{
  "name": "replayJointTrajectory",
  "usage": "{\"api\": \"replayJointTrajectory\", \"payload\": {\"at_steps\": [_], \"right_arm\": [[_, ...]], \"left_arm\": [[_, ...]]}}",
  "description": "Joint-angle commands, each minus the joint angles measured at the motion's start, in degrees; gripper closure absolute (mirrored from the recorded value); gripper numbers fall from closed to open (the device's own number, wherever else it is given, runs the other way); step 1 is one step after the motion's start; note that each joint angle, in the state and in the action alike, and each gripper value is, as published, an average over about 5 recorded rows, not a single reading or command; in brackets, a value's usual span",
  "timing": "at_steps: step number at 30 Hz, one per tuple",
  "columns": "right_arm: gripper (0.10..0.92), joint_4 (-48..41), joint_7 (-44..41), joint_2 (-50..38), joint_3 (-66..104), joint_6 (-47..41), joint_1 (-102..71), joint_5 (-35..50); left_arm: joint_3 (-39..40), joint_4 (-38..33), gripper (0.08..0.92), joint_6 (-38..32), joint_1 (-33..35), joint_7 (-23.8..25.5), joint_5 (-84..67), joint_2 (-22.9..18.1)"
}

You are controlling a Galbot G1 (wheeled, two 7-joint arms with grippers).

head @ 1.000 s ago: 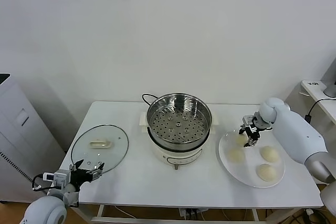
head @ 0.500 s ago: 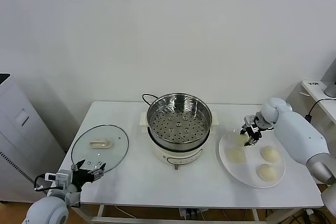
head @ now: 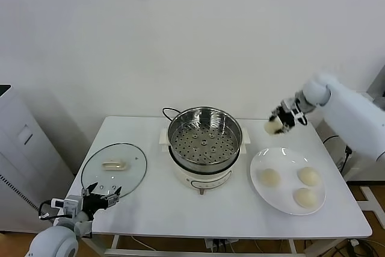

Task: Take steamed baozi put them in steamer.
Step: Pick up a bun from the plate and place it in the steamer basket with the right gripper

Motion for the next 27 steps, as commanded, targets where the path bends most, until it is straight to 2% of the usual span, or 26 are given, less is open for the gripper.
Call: {"api": "replayJointTrajectory", "payload": {"at_steps": [1,5,10,19,27], "right_arm": [[0.518,-0.9,0.5,8.4,-8.2,14.1,13.3,7.4],[0.516,-2.6,2.0,13.2,-7.9,23.9,12.6,4.5],[0.516,1.1,3.5,14.7,-7.9,33.0,10.2,-2.5],[0.516,5.6,5.4,14.8,-4.5,34.4,1.2,-18.2],[0.516,5.7,8.7,17.6,1.8,34.4,-6.9,-35.2]], "left_arm": [[0.1,0.0,0.177,0.0,0.0,0.0,0.1,0.3],[0.2,-0.1,0.177,0.0,0.0,0.0,0.1,0.5],[0.3,0.0,0.177,-0.1,0.1,0.0,0.1,0.6],[0.5,-0.3,0.177,-0.3,0.1,0.1,0.3,0.5],[0.9,-0.3,0.177,-0.3,0.2,0.1,0.3,0.3]]}}
